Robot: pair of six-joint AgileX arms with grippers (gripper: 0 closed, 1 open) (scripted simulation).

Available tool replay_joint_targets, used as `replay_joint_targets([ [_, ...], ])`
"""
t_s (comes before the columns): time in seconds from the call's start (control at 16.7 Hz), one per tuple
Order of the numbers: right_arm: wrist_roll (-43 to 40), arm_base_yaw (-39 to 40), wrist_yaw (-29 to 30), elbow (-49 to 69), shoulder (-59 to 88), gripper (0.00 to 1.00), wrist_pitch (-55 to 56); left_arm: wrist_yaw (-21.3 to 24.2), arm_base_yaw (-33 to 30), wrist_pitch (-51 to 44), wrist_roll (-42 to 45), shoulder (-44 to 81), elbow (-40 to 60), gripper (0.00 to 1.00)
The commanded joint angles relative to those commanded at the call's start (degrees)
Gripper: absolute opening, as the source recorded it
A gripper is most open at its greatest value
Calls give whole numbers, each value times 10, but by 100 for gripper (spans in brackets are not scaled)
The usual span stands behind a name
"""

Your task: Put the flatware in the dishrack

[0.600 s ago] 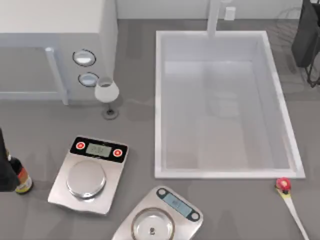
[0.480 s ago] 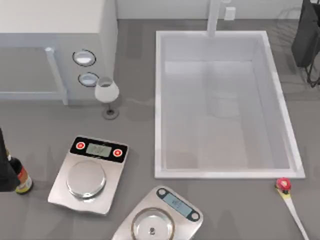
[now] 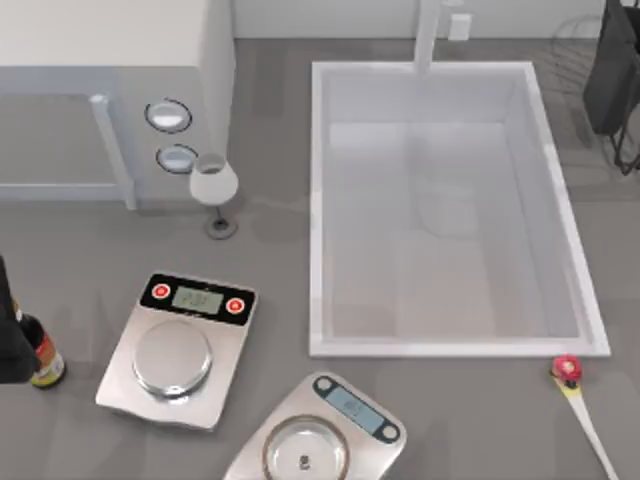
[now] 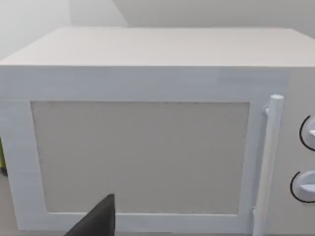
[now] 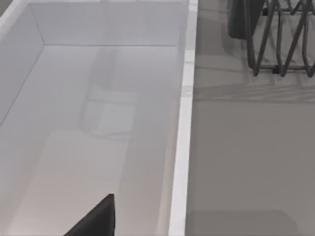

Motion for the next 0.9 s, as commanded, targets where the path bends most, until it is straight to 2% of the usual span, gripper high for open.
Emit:
replay_joint_targets([
  [0.48, 70, 116, -5, 239, 420, 100, -289, 0, 0, 0, 0, 0, 0, 100],
  [0.72, 91, 156, -3, 325, 547, 100, -386, 0, 0, 0, 0, 0, 0, 100],
  [0.9, 99, 169, -1, 355, 590, 100, -418, 0, 0, 0, 0, 0, 0, 100],
])
